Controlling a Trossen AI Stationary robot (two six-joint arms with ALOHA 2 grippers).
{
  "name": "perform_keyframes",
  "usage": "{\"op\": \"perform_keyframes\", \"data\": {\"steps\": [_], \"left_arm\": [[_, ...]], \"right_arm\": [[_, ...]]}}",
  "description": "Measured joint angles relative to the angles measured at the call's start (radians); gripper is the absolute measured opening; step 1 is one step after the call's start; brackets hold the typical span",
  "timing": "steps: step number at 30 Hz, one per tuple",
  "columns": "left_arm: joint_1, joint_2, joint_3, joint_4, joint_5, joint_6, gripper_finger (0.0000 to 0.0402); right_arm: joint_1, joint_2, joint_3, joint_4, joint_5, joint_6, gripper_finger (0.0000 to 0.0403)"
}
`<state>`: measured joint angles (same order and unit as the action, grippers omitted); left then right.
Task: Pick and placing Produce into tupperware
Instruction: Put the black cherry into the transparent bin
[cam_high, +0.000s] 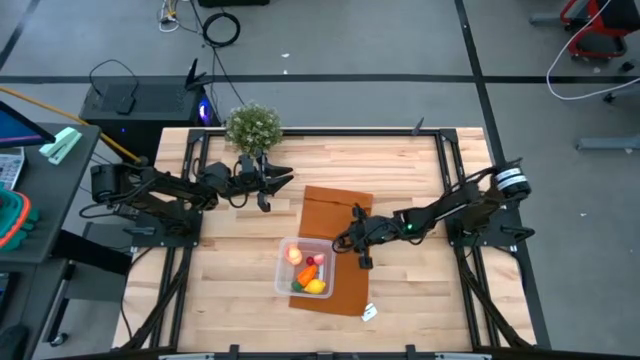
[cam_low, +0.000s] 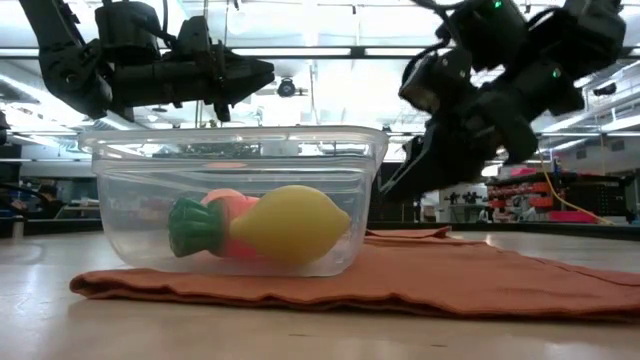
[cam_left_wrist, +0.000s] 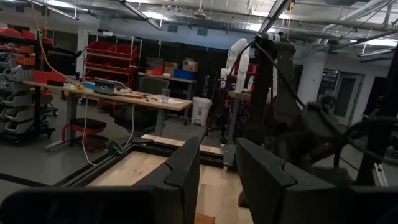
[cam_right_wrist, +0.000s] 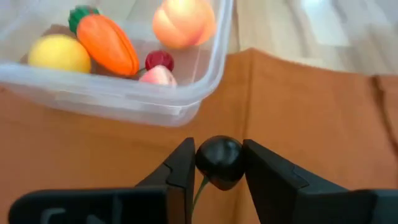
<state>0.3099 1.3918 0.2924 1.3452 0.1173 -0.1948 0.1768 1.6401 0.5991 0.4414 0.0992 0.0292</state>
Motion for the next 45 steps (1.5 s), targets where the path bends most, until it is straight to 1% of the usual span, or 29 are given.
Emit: {"op": "perform_keyframes", "data": {"steps": [3,12,15,18,23,27,32,34,39,42,45], "left_arm": [[0.0,0.0,0.0,-0.001,0.0,0.0,0.0111],[0.0,0.0,0.0,-0.004,0.0,0.009,0.0112],[0.0,0.0,0.0,-0.004,0.0,0.009,0.011],[0.0,0.0,0.0,-0.004,0.0,0.008,0.0111],[0.0,0.0,0.0,-0.003,0.0,0.008,0.0114],[0.0,0.0,0.0,-0.003,0.0,0.008,0.0111],[0.0,0.0,0.0,-0.003,0.0,0.008,0.0112],[0.0,0.0,0.0,-0.003,0.0,0.008,0.0113],[0.0,0.0,0.0,0.0,0.0,0.008,0.0113],[0.0,0.0,0.0,0.001,0.0,0.008,0.011],[0.0,0.0,0.0,0.003,0.0,0.008,0.0111]], "right_arm": [[0.0,-0.064,0.0,-0.047,0.002,0.003,0.0088],[0.0,-0.201,0.0,-0.044,-0.02,0.023,0.0088],[0.0,-0.229,0.0,0.012,-0.056,0.031,0.0088],[0.003,-0.242,0.0,0.11,-0.096,0.032,0.0088],[0.003,-0.242,0.0,0.285,-0.103,0.029,0.0087],[0.003,-0.221,0.001,0.41,-0.108,0.02,0.0087],[0.003,-0.179,0.001,0.426,-0.114,0.024,0.0087],[0.003,-0.157,0.024,0.427,-0.117,0.027,0.0087],[0.003,-0.074,0.16,0.414,-0.218,0.005,0.0089],[0.001,-0.016,0.265,0.32,-0.276,-0.038,0.0091],[-0.003,0.039,0.361,0.231,-0.305,-0.083,0.0092]]}}
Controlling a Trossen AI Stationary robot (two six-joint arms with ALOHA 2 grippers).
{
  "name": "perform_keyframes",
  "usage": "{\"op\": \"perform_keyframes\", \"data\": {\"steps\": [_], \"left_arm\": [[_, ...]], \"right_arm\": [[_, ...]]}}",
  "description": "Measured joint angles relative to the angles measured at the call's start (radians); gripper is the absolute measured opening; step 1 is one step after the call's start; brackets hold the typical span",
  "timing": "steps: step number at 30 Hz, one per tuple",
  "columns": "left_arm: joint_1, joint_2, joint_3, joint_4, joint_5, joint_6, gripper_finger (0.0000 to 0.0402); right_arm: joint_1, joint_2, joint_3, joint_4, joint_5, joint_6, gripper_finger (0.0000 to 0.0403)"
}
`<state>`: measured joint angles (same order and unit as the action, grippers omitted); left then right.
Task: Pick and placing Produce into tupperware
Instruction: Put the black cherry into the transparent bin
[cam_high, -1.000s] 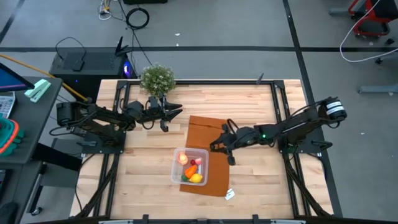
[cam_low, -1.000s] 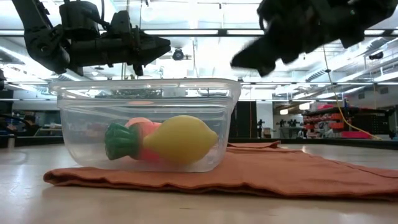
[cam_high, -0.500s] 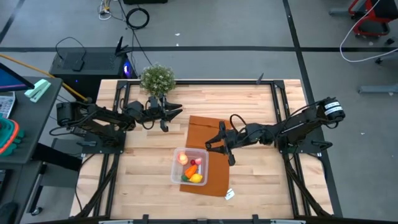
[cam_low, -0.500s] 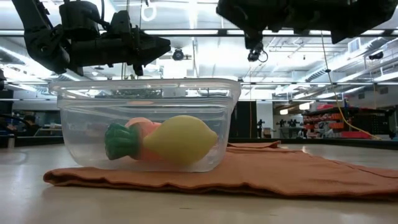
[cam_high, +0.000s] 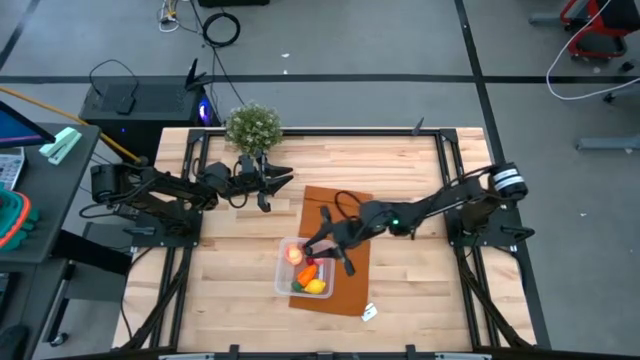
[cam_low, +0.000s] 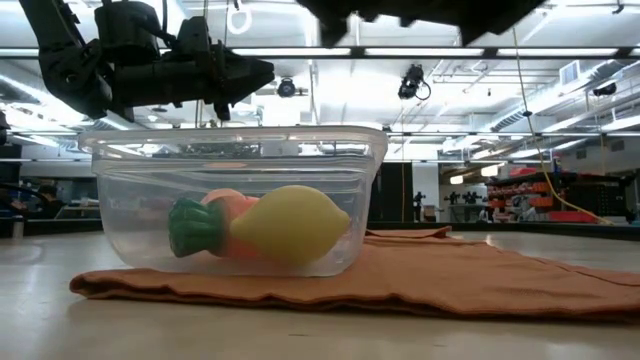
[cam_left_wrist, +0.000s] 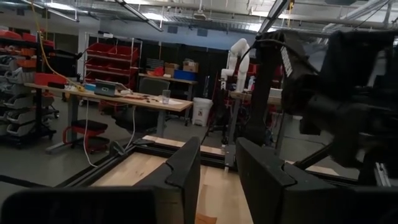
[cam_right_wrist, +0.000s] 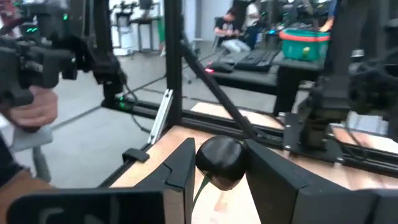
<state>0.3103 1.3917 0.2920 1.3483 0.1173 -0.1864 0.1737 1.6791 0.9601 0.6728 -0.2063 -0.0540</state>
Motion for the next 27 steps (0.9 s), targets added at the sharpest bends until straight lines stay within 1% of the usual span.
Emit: {"op": "perform_keyframes", "data": {"steps": [5,9,14,17,20,25,27], "left_arm": [[0.0,0.0,0.0,0.002,0.0,0.022,0.0115],[0.001,0.0,0.0,0.001,0.0,0.026,0.0113],[0.002,0.0,0.0,0.001,0.0,0.041,0.0115],[0.002,0.0,0.0,0.001,0.0,0.041,0.0118],[0.002,0.0,0.0,0.0,0.0,0.042,0.0118],[0.002,0.0,0.0,0.0,0.0,0.042,0.0118],[0.003,0.0,0.0,-0.002,0.0,0.043,0.0119]], "right_arm": [[-0.018,0.085,0.114,-0.026,-0.093,-0.001,0.0093],[-0.028,0.134,0.189,-0.065,-0.133,0.002,0.0093],[-0.021,0.175,0.291,-0.246,-0.169,-0.052,0.0093],[-0.013,0.179,0.356,-0.38,-0.179,-0.11,0.0093],[-0.011,0.179,0.417,-0.477,-0.184,-0.159,0.0093],[-0.012,0.194,0.491,-0.604,-0.196,-0.238,0.0093],[-0.012,0.221,0.506,-0.617,-0.203,-0.257,0.0093]]}}
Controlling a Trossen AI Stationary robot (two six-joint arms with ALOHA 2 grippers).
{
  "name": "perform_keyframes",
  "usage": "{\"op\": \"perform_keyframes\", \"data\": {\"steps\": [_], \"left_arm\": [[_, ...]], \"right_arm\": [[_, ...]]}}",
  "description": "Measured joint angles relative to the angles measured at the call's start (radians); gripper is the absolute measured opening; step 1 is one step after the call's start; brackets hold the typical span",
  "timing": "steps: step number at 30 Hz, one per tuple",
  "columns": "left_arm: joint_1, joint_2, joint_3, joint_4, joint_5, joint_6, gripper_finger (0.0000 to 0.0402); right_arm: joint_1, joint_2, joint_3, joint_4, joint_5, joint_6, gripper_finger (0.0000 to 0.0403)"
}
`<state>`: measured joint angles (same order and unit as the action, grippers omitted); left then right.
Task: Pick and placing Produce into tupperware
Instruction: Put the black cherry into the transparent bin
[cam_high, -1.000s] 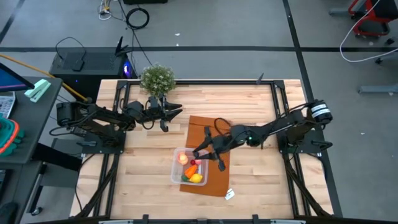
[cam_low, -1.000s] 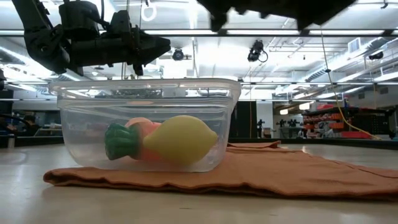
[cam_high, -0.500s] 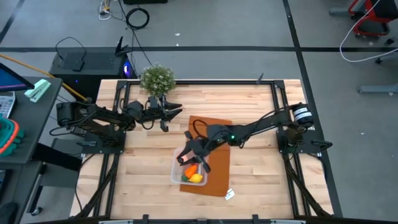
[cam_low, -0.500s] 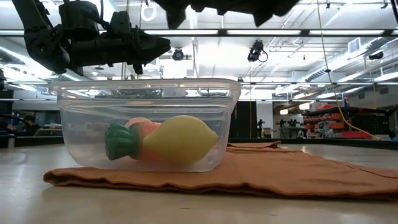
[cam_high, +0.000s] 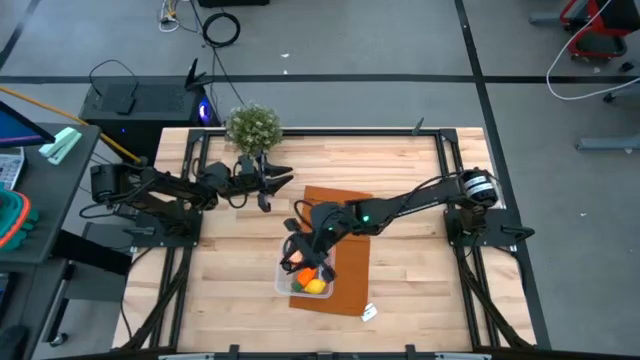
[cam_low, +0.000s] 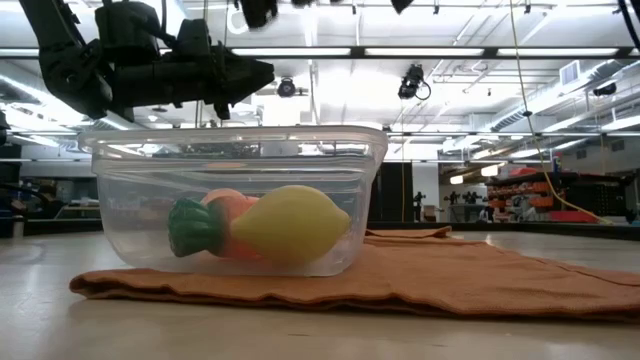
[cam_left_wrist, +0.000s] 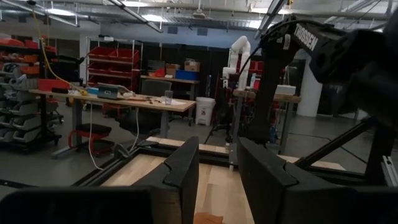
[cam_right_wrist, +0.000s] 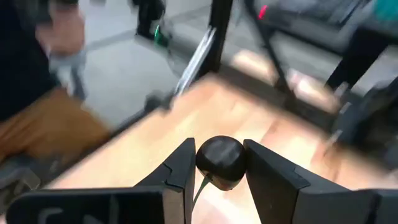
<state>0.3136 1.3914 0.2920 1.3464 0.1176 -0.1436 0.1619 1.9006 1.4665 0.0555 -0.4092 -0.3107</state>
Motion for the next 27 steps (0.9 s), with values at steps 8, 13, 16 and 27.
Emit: {"op": "perform_keyframes", "data": {"steps": [8,13,16,27], "left_arm": [[0.004,0.0,0.0,-0.011,0.0,0.0,0.0119],[0.004,0.0,0.0,-0.008,0.0,0.0,0.0116],[0.004,0.0,0.0,-0.011,0.0,0.002,0.0115],[0.004,0.0,0.0,-0.014,0.0,0.007,0.0115]], "right_arm": [[0.003,0.083,-0.001,-0.024,-0.042,-0.039,0.0094],[0.008,0.115,-0.001,-0.056,-0.042,-0.099,0.0094],[0.012,0.116,0.002,-0.071,-0.012,-0.156,0.0094],[0.024,0.234,0.383,-0.637,0.036,-0.242,0.0094]]}}
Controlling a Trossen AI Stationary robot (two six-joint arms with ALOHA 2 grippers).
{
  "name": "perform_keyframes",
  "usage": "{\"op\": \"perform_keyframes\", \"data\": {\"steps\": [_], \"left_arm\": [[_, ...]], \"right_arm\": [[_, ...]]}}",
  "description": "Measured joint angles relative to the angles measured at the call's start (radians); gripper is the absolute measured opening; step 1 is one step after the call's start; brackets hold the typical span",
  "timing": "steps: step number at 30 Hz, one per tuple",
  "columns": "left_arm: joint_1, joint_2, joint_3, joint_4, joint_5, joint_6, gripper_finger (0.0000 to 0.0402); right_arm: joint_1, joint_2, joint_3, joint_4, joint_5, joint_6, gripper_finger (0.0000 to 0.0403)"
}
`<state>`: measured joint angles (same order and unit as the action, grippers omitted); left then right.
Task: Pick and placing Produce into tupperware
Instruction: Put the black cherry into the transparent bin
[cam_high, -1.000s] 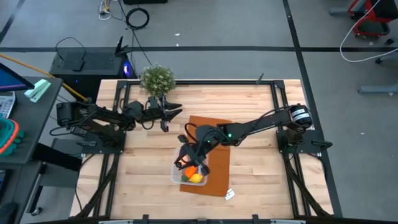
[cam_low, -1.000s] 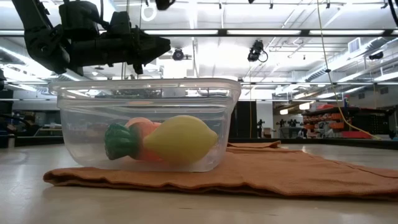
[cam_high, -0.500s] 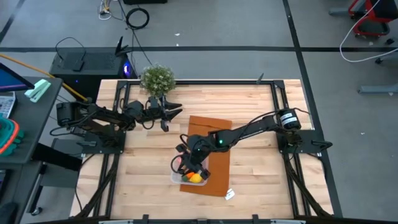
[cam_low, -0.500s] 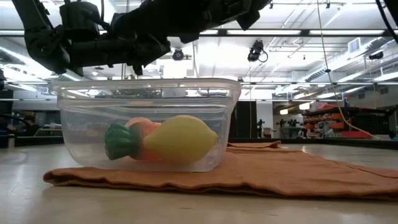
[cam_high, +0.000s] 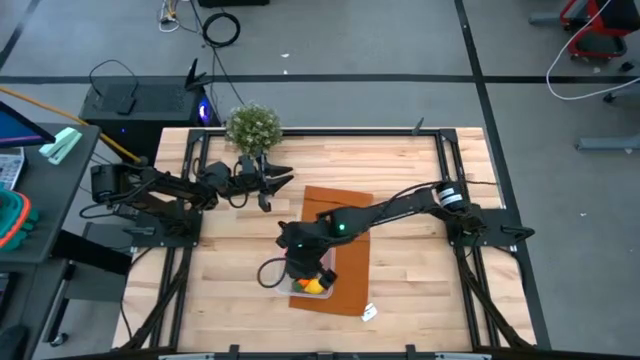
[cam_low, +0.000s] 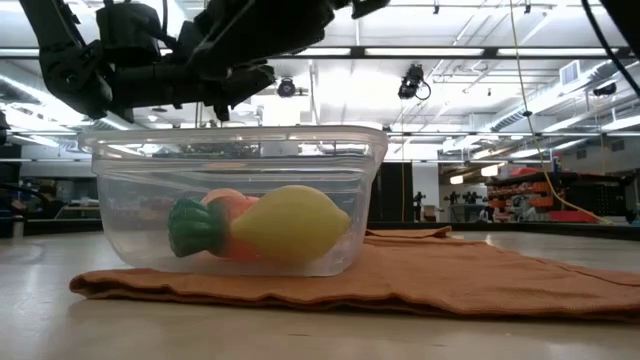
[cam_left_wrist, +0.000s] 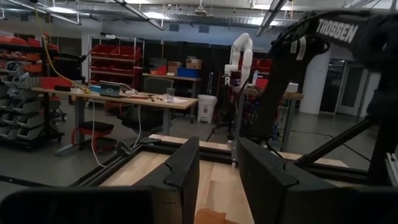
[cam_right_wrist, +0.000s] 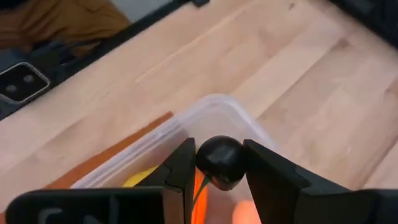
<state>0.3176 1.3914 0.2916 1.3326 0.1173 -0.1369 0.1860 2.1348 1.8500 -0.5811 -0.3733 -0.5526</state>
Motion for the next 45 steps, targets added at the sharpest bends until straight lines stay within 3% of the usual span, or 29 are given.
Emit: {"op": "perform_keyframes", "data": {"steps": [7,10,17,45], "left_arm": [[0.0,0.0,0.0,-0.004,0.0,0.0,0.0119],[0.0,0.0,0.0,-0.009,0.0,0.003,0.0117],[0.0,0.0,0.0,-0.009,0.0,0.013,0.0118],[0.0,0.0,0.001,-0.019,0.0,0.013,0.0118]], "right_arm": [[0.0,0.083,0.192,-0.299,0.097,0.019,0.0094],[0.0,0.102,0.216,-0.338,0.136,0.045,0.0094],[0.017,0.164,0.216,-0.363,0.209,0.036,0.0094],[0.011,0.212,0.205,-0.302,0.242,-0.002,0.0094]]}}
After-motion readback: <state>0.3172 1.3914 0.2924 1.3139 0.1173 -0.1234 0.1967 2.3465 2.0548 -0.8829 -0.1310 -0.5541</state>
